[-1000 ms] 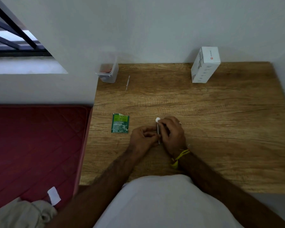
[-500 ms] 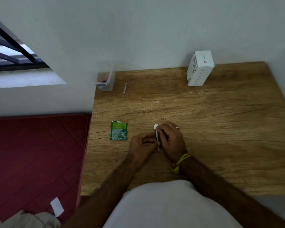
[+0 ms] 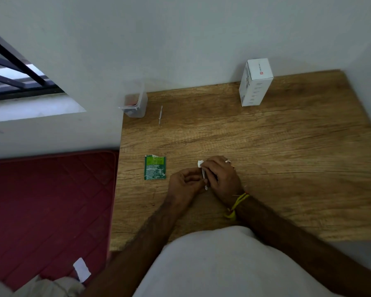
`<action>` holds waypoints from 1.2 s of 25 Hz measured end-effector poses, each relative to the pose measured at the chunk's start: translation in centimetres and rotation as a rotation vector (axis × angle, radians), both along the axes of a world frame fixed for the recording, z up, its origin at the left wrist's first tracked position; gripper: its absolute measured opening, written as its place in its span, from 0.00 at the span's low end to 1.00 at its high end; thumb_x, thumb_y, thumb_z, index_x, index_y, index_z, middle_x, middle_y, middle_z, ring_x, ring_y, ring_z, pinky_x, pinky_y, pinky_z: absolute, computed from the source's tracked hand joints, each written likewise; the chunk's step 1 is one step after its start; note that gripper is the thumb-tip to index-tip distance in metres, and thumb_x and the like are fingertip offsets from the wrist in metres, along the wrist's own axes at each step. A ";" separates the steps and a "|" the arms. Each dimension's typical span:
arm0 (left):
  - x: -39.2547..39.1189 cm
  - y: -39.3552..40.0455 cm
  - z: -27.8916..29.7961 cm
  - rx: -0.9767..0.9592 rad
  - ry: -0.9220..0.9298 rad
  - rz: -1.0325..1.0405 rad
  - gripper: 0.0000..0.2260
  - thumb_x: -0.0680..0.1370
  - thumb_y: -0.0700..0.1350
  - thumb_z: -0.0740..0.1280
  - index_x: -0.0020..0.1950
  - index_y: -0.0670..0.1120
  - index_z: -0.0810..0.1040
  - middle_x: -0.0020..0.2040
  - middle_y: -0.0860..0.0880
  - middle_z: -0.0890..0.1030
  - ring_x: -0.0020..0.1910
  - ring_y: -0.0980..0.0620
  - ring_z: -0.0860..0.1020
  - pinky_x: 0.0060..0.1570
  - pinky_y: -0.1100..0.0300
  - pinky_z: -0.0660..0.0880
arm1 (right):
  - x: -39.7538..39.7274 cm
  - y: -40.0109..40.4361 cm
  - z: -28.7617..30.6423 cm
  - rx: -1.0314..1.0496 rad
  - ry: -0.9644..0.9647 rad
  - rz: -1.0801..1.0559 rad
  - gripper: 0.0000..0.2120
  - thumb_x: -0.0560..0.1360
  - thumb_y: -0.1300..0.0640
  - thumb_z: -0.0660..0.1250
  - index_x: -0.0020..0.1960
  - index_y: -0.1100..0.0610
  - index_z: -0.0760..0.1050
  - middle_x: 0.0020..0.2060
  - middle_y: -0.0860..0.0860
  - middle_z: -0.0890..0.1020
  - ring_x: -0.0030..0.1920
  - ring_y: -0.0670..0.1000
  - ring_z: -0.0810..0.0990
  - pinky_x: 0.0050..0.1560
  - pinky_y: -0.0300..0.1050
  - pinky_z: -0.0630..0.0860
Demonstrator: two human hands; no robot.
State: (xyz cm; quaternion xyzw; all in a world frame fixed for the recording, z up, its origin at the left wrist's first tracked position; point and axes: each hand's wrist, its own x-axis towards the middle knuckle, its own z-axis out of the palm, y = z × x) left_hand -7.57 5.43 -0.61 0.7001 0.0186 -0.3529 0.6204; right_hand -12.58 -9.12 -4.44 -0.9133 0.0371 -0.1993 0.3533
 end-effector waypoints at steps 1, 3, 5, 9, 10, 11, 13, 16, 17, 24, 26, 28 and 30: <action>0.0 0.0 -0.1 0.000 0.004 0.001 0.17 0.73 0.32 0.74 0.60 0.41 0.81 0.49 0.41 0.86 0.47 0.46 0.85 0.44 0.58 0.82 | -0.1 -0.1 -0.1 0.001 0.006 0.010 0.11 0.78 0.61 0.62 0.54 0.62 0.80 0.49 0.55 0.80 0.51 0.53 0.78 0.54 0.45 0.73; 0.0 0.1 -0.3 0.000 -0.008 -0.008 0.17 0.73 0.32 0.75 0.61 0.40 0.80 0.49 0.41 0.86 0.48 0.45 0.85 0.46 0.57 0.83 | -0.3 -0.1 -0.3 0.022 0.012 0.005 0.09 0.78 0.62 0.63 0.54 0.62 0.80 0.50 0.55 0.80 0.51 0.52 0.78 0.54 0.47 0.74; 0.1 0.0 -0.3 0.001 -0.006 -0.007 0.17 0.73 0.32 0.74 0.61 0.39 0.80 0.49 0.40 0.86 0.48 0.44 0.85 0.47 0.55 0.83 | -0.3 -0.3 -0.2 0.025 0.011 0.016 0.08 0.78 0.63 0.64 0.54 0.61 0.80 0.50 0.54 0.80 0.51 0.53 0.78 0.53 0.49 0.75; 0.0 0.1 -0.2 0.008 -0.021 -0.015 0.17 0.72 0.32 0.75 0.61 0.39 0.80 0.48 0.41 0.86 0.48 0.43 0.85 0.47 0.54 0.83 | -0.7 -0.3 -0.4 0.005 0.003 0.017 0.08 0.78 0.63 0.65 0.54 0.61 0.81 0.50 0.54 0.80 0.51 0.53 0.77 0.53 0.49 0.74; 0.0 0.1 -0.1 0.006 -0.022 -0.011 0.17 0.72 0.32 0.75 0.61 0.39 0.80 0.48 0.40 0.86 0.48 0.44 0.85 0.47 0.55 0.83 | -0.7 -0.4 -0.3 -0.004 -0.006 0.023 0.08 0.78 0.63 0.66 0.55 0.61 0.81 0.50 0.54 0.80 0.51 0.53 0.77 0.53 0.49 0.74; -0.1 0.1 -0.1 0.003 -0.015 -0.006 0.17 0.72 0.32 0.74 0.61 0.38 0.80 0.48 0.40 0.86 0.47 0.44 0.85 0.47 0.55 0.83 | -0.7 -0.4 -0.3 -0.013 -0.012 0.033 0.08 0.78 0.64 0.66 0.55 0.61 0.81 0.50 0.54 0.80 0.51 0.53 0.77 0.53 0.48 0.74; -0.1 0.1 -0.1 -0.008 -0.008 -0.008 0.17 0.72 0.32 0.74 0.61 0.38 0.80 0.48 0.41 0.86 0.47 0.45 0.85 0.47 0.55 0.83 | -0.8 -0.4 -0.4 -0.019 -0.015 0.038 0.08 0.77 0.64 0.67 0.55 0.60 0.81 0.50 0.54 0.80 0.51 0.53 0.77 0.53 0.47 0.73; -0.2 0.1 0.3 -0.027 -0.032 -0.023 0.18 0.72 0.31 0.74 0.61 0.40 0.80 0.47 0.42 0.86 0.46 0.47 0.85 0.47 0.56 0.83 | -0.9 -0.4 -0.3 -0.023 -0.012 0.039 0.08 0.78 0.63 0.66 0.55 0.60 0.81 0.51 0.53 0.80 0.52 0.52 0.76 0.54 0.48 0.74; -0.3 0.2 0.3 -0.039 -0.039 -0.030 0.18 0.72 0.30 0.74 0.61 0.40 0.80 0.48 0.42 0.86 0.47 0.47 0.85 0.47 0.56 0.83 | -1.0 -0.5 -0.2 -0.031 -0.007 0.051 0.08 0.78 0.63 0.66 0.55 0.60 0.81 0.51 0.53 0.80 0.53 0.52 0.76 0.55 0.47 0.74; -0.4 0.3 0.8 -0.075 -0.055 -0.073 0.19 0.72 0.27 0.72 0.56 0.46 0.80 0.46 0.45 0.86 0.45 0.52 0.85 0.47 0.60 0.82 | -1.4 -0.6 -0.3 -0.064 -0.009 0.073 0.08 0.78 0.63 0.66 0.55 0.60 0.81 0.51 0.53 0.79 0.52 0.51 0.75 0.53 0.47 0.73; -0.4 0.4 0.9 -0.083 -0.060 -0.081 0.20 0.72 0.27 0.72 0.55 0.48 0.80 0.46 0.46 0.86 0.45 0.52 0.85 0.48 0.60 0.82 | -1.7 -0.5 -0.2 -0.061 -0.014 0.050 0.08 0.77 0.63 0.66 0.54 0.60 0.81 0.50 0.53 0.79 0.52 0.52 0.75 0.52 0.49 0.74; -0.4 0.5 0.7 -0.094 -0.061 -0.086 0.20 0.72 0.26 0.72 0.57 0.46 0.80 0.47 0.45 0.86 0.47 0.50 0.84 0.50 0.58 0.82 | -1.7 -0.6 -0.1 -0.079 -0.034 0.067 0.08 0.77 0.63 0.67 0.54 0.60 0.81 0.50 0.53 0.80 0.52 0.52 0.75 0.52 0.48 0.74; -0.3 0.7 0.5 -0.105 -0.056 -0.096 0.20 0.72 0.27 0.73 0.60 0.43 0.79 0.50 0.42 0.86 0.48 0.48 0.84 0.51 0.57 0.81 | -1.9 -0.6 -0.2 -0.087 -0.037 0.086 0.08 0.77 0.63 0.67 0.54 0.60 0.82 0.50 0.53 0.80 0.52 0.51 0.75 0.53 0.46 0.73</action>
